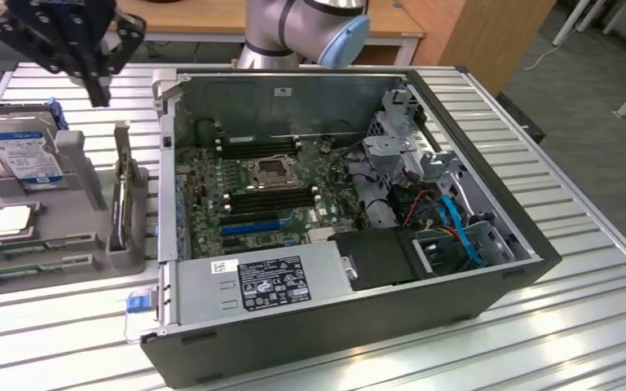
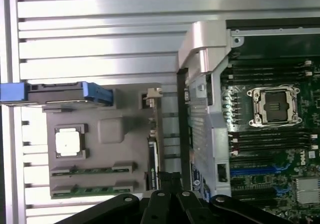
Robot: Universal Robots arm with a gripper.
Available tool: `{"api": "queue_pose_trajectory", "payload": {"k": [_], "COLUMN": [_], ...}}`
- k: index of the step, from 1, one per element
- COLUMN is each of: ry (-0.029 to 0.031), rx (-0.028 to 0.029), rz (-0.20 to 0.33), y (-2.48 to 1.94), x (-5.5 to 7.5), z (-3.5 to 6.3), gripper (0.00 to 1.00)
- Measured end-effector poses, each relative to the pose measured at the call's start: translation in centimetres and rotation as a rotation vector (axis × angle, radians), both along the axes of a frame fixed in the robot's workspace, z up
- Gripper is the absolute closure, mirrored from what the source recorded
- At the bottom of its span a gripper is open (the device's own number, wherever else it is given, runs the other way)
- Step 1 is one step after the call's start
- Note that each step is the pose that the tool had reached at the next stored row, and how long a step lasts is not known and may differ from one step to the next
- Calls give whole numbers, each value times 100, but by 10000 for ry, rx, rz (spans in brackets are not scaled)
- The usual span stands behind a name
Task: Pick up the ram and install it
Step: 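Reach for the ram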
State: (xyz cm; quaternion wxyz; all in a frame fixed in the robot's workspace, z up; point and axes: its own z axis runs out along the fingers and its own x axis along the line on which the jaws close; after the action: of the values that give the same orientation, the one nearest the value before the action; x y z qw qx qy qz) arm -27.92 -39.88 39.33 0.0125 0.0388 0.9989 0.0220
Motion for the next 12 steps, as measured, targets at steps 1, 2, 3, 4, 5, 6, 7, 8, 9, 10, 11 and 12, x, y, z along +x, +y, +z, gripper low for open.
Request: {"api": "queue_pose_trajectory", "payload": {"k": [1,2,3,4,5,6,7,8,9,10,11,12], "ry": [0,0,0,0,0,0,0,1,1,0,1,0], "rx": [0,0,-1,-1,-2,-2,-2,-3,-3,-3,-3,-4], "rz": [-2,0,1,1,0,-1,0,1,2,1,0,-1], "y": [0,0,0,0,0,0,0,0,-1,0,0,0], "x": [-44,-90,-133,-182,-227,-273,-318,-362,-407,-452,-500,-545], "z": [0,0,0,0,0,0,0,0,0,0,0,0], "gripper": [89,89,89,89,89,89,89,89,89,89,89,89]}}
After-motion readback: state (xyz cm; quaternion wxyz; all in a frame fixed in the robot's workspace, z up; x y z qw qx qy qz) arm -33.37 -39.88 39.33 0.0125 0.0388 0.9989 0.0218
